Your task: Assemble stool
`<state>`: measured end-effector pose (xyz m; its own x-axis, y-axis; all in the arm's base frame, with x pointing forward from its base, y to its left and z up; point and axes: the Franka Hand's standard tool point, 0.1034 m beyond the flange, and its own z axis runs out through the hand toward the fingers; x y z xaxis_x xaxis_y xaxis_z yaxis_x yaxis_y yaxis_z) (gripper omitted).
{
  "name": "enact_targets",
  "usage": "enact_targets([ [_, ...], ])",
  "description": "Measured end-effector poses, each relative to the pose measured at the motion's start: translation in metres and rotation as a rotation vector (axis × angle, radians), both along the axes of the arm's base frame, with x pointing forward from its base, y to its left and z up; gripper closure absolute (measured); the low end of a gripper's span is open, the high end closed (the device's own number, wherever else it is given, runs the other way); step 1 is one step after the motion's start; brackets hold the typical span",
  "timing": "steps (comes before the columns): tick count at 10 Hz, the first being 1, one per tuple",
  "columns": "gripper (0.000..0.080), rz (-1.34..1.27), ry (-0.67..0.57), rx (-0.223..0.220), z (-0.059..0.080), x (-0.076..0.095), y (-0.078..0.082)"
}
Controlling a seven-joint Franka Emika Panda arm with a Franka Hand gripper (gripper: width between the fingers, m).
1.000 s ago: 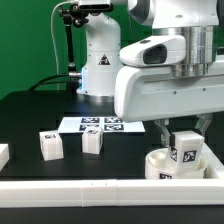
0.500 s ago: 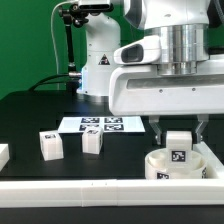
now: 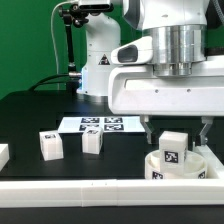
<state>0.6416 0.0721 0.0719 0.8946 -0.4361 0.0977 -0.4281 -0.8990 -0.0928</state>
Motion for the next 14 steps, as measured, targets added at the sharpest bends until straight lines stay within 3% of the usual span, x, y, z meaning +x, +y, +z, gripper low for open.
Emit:
enact_targets([
  [1, 0.017, 0.001, 0.0, 0.0, 0.0, 0.0, 0.0],
  [5, 0.0151, 0.108, 0.006, -0.015, 0.02, -0.041, -0.022],
  [11, 0.015, 0.119, -0.001, -0.019, 0.021, -0.043, -0.023],
  [12, 0.015, 0.187, 0.0, -0.027, 0.019, -0.048, -0.033],
  [14, 0.015, 0.246, 0.018, -0.023, 0.018, -0.07, -0.068],
])
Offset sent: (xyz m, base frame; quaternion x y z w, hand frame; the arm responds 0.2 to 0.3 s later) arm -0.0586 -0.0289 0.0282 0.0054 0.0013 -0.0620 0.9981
